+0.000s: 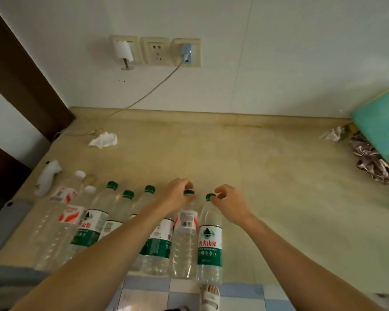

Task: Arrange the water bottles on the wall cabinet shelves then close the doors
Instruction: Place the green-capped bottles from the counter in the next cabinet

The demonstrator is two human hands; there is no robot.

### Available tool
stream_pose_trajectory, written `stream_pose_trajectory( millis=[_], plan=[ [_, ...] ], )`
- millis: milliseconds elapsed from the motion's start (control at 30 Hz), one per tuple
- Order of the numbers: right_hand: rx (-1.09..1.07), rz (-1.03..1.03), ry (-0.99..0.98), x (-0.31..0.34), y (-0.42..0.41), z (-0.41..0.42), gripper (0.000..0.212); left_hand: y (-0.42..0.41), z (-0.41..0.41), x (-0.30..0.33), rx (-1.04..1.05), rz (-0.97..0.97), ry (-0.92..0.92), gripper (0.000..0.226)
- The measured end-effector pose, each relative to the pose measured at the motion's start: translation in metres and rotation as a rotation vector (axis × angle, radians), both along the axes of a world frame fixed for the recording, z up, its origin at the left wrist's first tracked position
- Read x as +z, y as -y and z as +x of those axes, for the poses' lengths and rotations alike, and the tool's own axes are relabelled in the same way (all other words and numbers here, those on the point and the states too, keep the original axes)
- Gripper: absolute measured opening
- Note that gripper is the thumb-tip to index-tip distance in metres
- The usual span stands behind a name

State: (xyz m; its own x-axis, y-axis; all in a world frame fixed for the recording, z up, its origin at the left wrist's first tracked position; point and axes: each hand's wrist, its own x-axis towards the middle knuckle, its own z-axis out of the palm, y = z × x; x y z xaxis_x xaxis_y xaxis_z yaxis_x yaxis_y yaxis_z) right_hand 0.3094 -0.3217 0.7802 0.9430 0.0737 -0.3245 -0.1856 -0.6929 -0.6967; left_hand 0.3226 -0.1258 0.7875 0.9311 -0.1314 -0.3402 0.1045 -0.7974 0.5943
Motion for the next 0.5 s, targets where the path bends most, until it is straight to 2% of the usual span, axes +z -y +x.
stream_pose_trajectory(
  millis=[100,267,433,500],
  plan=[
    [-0.008,0.021,-0.095,-0.018,-0.004,0.004,0.048,0.004,0.003,-0.01,-0.03,0.078,0.023,0.04],
    [-0.119,0.132,-0.185,-0.032,-0.015,0.009,0.045,0.003,0.008,-0.013,-0.097,0.19,0.095,0.043],
    [-0.277,0.257,-0.252,-0.035,-0.02,0.013,0.036,-0.002,0.025,-0.012,-0.211,0.304,-0.006,0.039],
    [-0.37,0.336,-0.269,-0.033,-0.02,0.013,0.034,-0.005,0.032,-0.01,-0.252,0.266,-0.092,0.036]
  ],
)
